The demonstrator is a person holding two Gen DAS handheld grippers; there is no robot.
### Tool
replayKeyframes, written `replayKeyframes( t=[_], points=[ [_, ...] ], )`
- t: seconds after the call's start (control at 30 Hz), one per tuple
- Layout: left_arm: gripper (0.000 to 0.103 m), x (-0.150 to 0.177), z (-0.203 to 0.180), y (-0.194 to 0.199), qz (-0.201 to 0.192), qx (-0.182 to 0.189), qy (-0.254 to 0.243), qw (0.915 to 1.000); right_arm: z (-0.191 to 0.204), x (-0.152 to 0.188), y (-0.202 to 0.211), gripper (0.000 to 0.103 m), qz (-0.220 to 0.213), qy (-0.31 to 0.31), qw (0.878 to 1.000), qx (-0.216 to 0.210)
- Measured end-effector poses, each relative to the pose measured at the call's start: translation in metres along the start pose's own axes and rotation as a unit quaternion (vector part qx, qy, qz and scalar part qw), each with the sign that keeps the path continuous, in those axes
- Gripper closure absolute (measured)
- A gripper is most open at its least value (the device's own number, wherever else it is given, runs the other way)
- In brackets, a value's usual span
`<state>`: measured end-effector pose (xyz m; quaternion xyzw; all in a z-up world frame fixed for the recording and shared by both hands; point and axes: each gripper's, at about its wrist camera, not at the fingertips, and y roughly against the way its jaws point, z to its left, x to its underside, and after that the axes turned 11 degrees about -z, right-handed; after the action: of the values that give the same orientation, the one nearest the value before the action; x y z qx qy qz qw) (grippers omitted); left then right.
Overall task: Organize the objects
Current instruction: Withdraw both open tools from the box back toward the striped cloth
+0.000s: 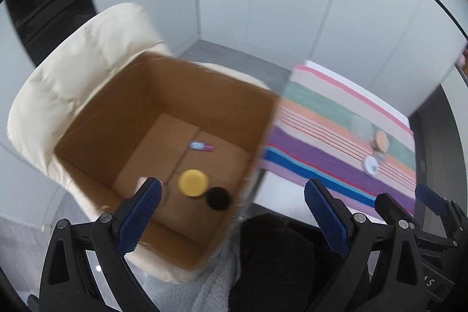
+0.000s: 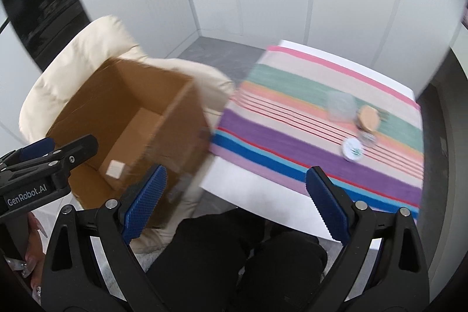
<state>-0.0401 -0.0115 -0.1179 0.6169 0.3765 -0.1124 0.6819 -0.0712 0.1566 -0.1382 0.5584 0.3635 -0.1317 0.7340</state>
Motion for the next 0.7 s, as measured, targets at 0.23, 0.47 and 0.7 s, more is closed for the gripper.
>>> replayKeyframes(
  t=[0.23, 0.47, 0.7],
  points=[
    [0.004, 0.007, -0.067, 0.004, 0.001, 0.042, -0.048, 0.998, -0.078, 0.018, 0.03, 0.005, -0.007, -0.058, 0.997, 0.056],
    [0.004, 0.012, -0.12, 0.008, 0.004, 0.079, -0.085, 0.9932, -0.146, 0.039, 0.061, 0.005, -0.013, -0.107, 0.989, 0.106],
    [0.004, 0.025, -0.17, 0.013, -0.006, 0.104, -0.125, 0.9867, -0.192, 0.057, 0.089, 0.005, -0.019, -0.142, 0.98, 0.142]
  ],
)
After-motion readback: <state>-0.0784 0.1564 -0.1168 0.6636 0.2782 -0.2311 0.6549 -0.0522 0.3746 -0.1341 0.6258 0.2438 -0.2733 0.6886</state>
